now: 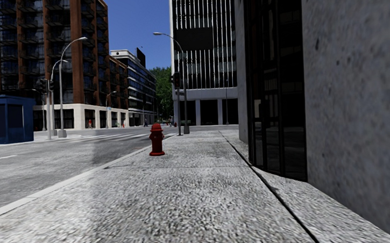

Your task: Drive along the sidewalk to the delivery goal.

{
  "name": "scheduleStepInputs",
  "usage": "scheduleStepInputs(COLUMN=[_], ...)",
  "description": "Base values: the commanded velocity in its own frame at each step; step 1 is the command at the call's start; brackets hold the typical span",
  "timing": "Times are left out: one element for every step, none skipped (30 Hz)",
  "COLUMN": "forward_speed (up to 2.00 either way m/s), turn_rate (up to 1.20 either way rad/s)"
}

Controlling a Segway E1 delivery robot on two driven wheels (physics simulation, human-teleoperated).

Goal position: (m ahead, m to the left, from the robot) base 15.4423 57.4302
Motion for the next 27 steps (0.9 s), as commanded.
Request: scheduleStepInputs(forward_speed=[2.00,2.00,2.00,2.00,2.00,2.00,2.00,2.00,2.00,2.00,2.00,2.00,2.00,2.00,2.00,2.00,2.00,2.00,2.00,2.00,2.00,2.00,2.00,2.00,2.00,2.00,2.00], turn_rate=[-0.12,-0.12,0.00,0.00,0.00,0.00,0.00,0.00,0.00,0.00,0.00,0.00,0.00,0.00,0.00,0.00,0.00,0.00,0.00,0.00,0.00,0.00,0.00,0.00,0.00,0.00,0.00])
